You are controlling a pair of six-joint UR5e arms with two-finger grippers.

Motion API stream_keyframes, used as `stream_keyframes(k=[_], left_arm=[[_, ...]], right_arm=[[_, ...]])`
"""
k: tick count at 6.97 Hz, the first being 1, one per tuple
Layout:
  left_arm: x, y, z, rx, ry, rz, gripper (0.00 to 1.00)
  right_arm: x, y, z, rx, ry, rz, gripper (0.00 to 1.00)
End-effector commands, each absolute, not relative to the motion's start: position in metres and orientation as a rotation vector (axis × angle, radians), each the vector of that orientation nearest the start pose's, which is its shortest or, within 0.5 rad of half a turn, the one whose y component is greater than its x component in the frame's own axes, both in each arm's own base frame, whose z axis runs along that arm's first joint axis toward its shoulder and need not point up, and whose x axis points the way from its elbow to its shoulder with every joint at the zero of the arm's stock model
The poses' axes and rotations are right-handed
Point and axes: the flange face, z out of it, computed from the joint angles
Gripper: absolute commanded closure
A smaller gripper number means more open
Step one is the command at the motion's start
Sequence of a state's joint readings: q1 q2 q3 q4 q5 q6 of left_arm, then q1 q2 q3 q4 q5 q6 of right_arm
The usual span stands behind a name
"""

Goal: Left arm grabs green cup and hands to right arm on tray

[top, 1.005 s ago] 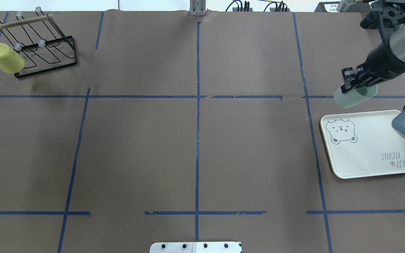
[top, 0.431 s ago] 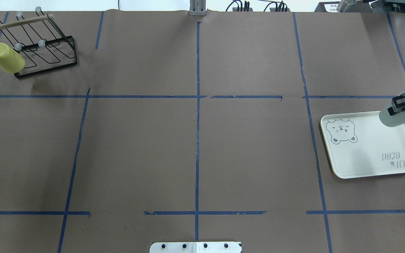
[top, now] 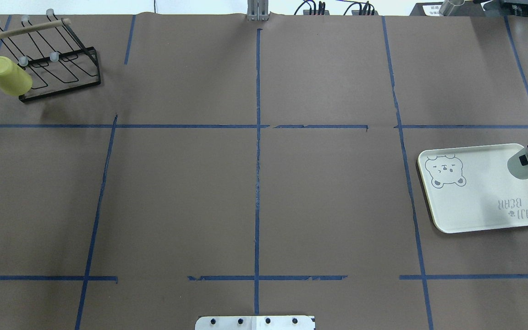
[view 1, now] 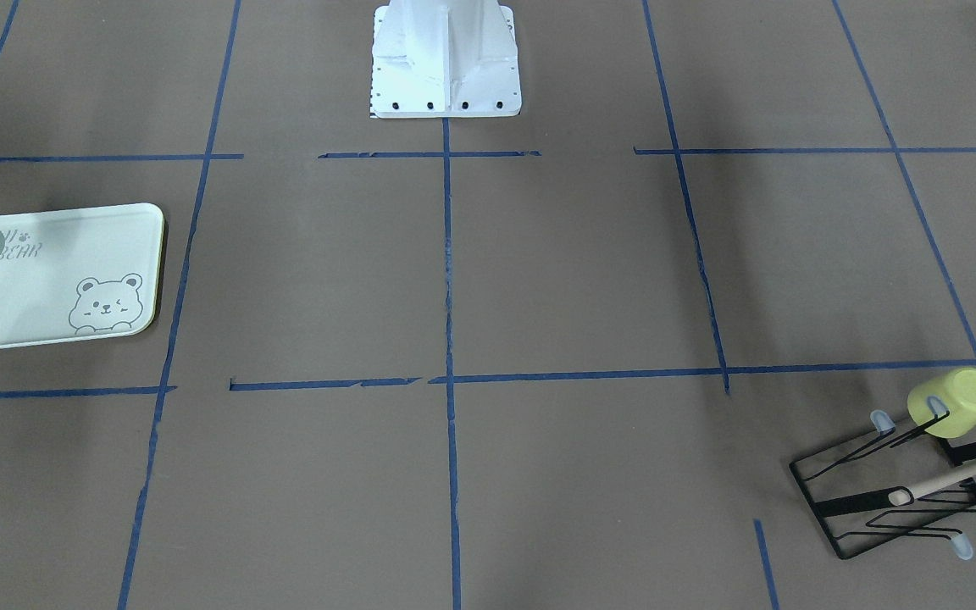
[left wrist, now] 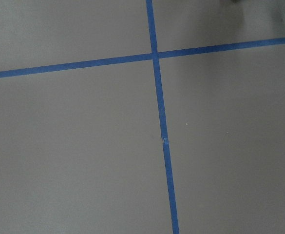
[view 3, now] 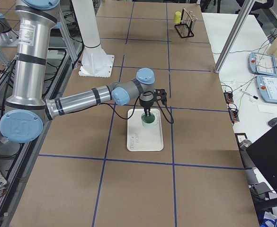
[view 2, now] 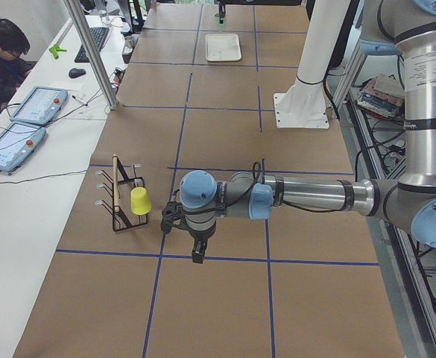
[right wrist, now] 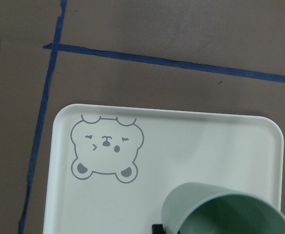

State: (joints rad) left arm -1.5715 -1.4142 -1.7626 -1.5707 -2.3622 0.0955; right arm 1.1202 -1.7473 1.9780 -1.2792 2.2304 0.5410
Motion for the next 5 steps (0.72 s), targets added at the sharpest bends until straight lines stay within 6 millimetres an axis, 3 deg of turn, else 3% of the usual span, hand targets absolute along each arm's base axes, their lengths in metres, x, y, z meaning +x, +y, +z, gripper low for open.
stream_keyframes(k=[1, 3, 5], left_arm=[[-0.063, -0.427, 0.634, 0.077, 0.789, 0.106, 0.0], [-0.063, -0.427, 0.63, 0.083, 0.79, 0.107, 0.0], [-0.063, -0.427, 0.627, 0.087, 0.789, 0.108, 0.0]], right_arm=[[-0.142, -0.422, 0.527, 0.144, -0.816, -0.044, 1.0], [-0.194, -0.41, 0.53, 0.14, -0.735, -0.052, 0.99], [-0.205, -0.408, 0.547, 0.111, -0.717, -0.065, 0.97]])
